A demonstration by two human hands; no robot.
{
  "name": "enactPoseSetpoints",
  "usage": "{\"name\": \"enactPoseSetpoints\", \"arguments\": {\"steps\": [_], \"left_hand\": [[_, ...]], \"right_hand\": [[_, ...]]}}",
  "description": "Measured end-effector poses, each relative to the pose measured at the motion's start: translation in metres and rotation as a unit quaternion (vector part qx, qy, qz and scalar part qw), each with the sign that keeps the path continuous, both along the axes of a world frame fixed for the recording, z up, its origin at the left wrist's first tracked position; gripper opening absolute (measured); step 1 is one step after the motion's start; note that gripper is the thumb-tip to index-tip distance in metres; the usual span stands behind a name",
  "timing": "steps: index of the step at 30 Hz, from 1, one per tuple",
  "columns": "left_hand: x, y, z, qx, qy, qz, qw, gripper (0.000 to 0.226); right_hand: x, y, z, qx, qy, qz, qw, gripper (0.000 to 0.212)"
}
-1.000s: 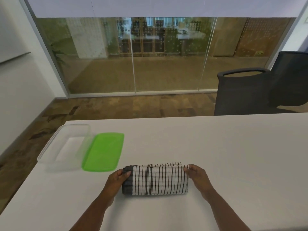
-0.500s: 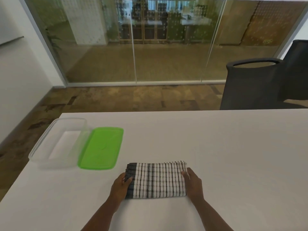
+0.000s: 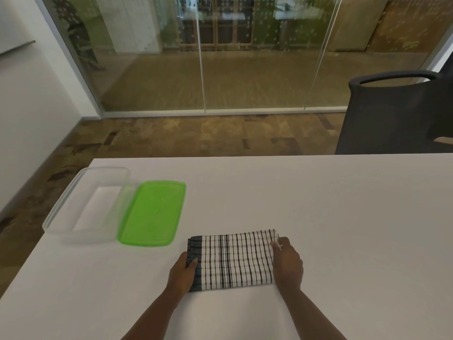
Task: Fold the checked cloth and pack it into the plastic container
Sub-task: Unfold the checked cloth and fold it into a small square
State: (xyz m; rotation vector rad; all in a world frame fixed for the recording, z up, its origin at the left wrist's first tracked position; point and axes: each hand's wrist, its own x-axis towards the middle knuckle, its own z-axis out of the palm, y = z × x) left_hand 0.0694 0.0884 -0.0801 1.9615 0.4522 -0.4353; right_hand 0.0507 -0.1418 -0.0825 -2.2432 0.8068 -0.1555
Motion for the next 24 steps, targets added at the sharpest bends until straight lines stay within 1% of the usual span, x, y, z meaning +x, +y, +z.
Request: {"name": "enactPoseSetpoints", "arguments": {"steps": [1, 2, 4, 6, 7, 8, 9, 11, 12, 13, 15, 16, 19, 24], "left_hand": [[0.0, -0.001, 0.0, 0.016, -0.006, -0.004, 1.0, 0.008], [0.0, -0.003, -0.001, 0.035, -0.014, -0.008, 0.999, 0.008], [-0.002, -0.006, -0.002, 0.075, -0.03, -0.015, 0.997, 0.006], [-0.002, -0.009, -0.002, 0.107, -0.045, -0.02, 0.993, 0.005], [-0.002, -0.01, -0.001, 0.117, -0.049, -0.022, 0.992, 0.004], [-0.002, -0.011, -0.001, 0.124, -0.052, -0.022, 0.991, 0.004], [-0.003, -0.013, -0.001, 0.13, -0.053, -0.023, 0.99, 0.005], [-0.004, -0.015, 0.001, 0.142, -0.059, -0.024, 0.988, 0.006], [-0.004, -0.016, 0.002, 0.145, -0.063, -0.027, 0.987, 0.003], [-0.004, -0.016, 0.003, 0.146, -0.066, -0.029, 0.987, 0.003], [-0.005, -0.017, 0.005, 0.149, -0.07, -0.032, 0.986, 0.006], [-0.005, -0.017, 0.004, 0.151, -0.071, -0.03, 0.985, 0.007], [-0.007, -0.018, 0.004, 0.155, -0.067, -0.017, 0.986, 0.007], [-0.01, -0.018, 0.006, 0.134, -0.068, -0.009, 0.989, 0.004]], "right_hand": [[-0.001, 0.001, -0.002, -0.02, 0.001, 0.004, 1.0, 0.017], [-0.001, 0.002, -0.003, -0.057, -0.003, 0.007, 0.998, 0.019], [0.0, 0.006, -0.002, -0.133, -0.028, 0.001, 0.991, 0.035], [0.0, 0.017, -0.001, -0.158, -0.09, 0.013, 0.983, 0.044], [-0.001, 0.024, 0.001, -0.158, -0.106, 0.049, 0.981, 0.048], [-0.004, 0.034, 0.001, -0.146, -0.103, 0.117, 0.977, 0.054], [-0.006, 0.043, 0.0, -0.132, -0.092, 0.204, 0.966, 0.058], [-0.011, 0.06, -0.008, -0.132, -0.054, 0.352, 0.925, 0.061], [-0.014, 0.065, -0.011, -0.173, -0.038, 0.395, 0.901, 0.061], [-0.016, 0.068, -0.012, -0.216, -0.022, 0.413, 0.885, 0.061], [-0.018, 0.071, -0.01, -0.28, -0.002, 0.392, 0.876, 0.058], [-0.018, 0.07, -0.009, -0.29, -0.001, 0.38, 0.878, 0.06], [-0.018, 0.056, -0.017, -0.297, 0.003, 0.355, 0.886, 0.067], [-0.02, 0.023, -0.019, -0.27, 0.03, 0.271, 0.923, 0.085]]}}
